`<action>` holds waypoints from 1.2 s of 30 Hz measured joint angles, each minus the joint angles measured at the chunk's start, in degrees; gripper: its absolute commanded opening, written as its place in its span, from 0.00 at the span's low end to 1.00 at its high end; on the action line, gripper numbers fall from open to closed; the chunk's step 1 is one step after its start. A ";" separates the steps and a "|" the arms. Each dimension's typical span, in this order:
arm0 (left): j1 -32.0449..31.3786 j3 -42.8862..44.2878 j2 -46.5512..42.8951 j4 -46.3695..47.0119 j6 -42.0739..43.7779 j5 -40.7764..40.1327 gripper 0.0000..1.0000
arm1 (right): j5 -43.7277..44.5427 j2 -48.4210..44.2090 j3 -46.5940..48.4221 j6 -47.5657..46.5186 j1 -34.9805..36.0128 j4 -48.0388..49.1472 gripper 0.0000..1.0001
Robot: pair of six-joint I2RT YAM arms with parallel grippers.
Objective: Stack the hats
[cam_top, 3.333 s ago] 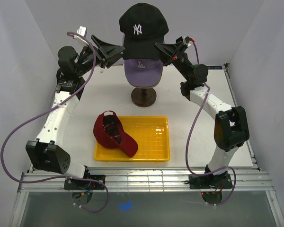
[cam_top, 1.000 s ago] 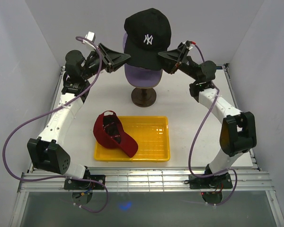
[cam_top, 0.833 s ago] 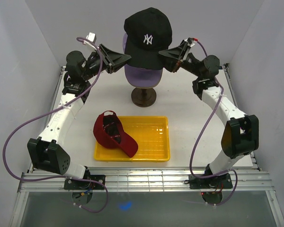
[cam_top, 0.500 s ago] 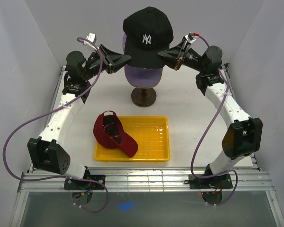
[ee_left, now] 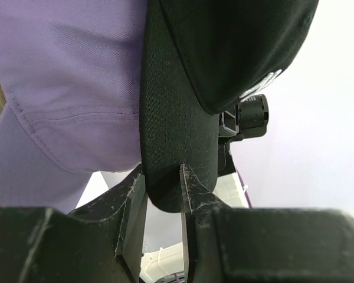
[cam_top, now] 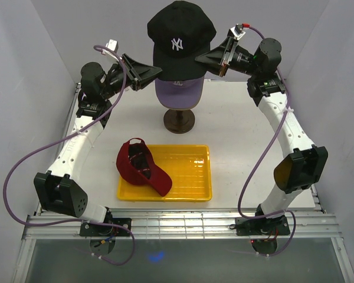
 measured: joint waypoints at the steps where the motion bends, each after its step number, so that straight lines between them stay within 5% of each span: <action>1: 0.11 0.13 0.07 -0.11 0.04 0.04 0.00 | 0.02 0.09 0.15 -0.13 0.00 -0.37 0.15; 36: 1.79 -5.20 -2.93 -4.09 1.49 3.26 0.00 | 1.64 -5.95 -16.11 -1.29 0.52 5.70 0.12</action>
